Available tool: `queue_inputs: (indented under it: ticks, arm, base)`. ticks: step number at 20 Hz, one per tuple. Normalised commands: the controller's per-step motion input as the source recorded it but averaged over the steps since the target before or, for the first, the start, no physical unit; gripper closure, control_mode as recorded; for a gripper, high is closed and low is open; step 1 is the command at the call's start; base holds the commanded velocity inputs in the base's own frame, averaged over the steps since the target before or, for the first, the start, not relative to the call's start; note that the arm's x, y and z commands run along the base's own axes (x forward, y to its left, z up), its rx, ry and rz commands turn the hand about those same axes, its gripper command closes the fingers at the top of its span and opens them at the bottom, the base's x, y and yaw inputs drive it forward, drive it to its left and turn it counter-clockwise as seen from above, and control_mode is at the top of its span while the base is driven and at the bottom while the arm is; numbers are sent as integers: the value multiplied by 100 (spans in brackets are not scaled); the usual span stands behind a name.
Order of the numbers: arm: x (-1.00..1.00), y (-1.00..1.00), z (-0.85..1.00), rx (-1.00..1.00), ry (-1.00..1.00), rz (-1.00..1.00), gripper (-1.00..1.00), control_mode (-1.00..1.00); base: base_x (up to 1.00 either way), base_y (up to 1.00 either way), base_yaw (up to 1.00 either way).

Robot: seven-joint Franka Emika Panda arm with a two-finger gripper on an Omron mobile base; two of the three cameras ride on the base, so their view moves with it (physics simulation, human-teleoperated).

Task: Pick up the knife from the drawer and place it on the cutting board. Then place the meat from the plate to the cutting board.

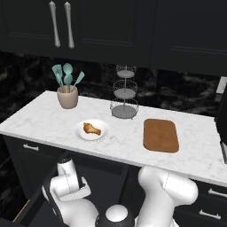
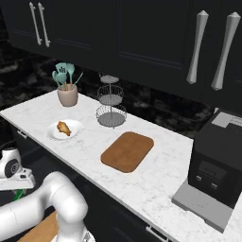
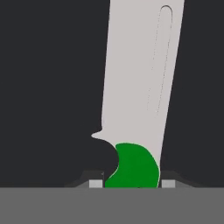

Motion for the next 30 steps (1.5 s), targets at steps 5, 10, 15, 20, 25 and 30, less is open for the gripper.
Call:
queue_inputs:
  ticks: [5,10,15,20,25,30]
  arm:
    - [-37,39,7,-1,1,0,100,-100]
    - [-59,18,82,-3,-3,0,100,-100]
    - [-34,1,97,-1,-8,0,100,-100]
    - [-25,-3,83,-2,-19,0,100,-100]
    - [-2,-10,74,-1,-15,0,100,-100]
    - [7,-36,60,0,-4,0,100,-100]
  base:
    - [0,0,0]
    - [0,0,0]
    - [0,0,0]
    - [0,0,0]
    - [0,0,0]
    - [0,0,0]
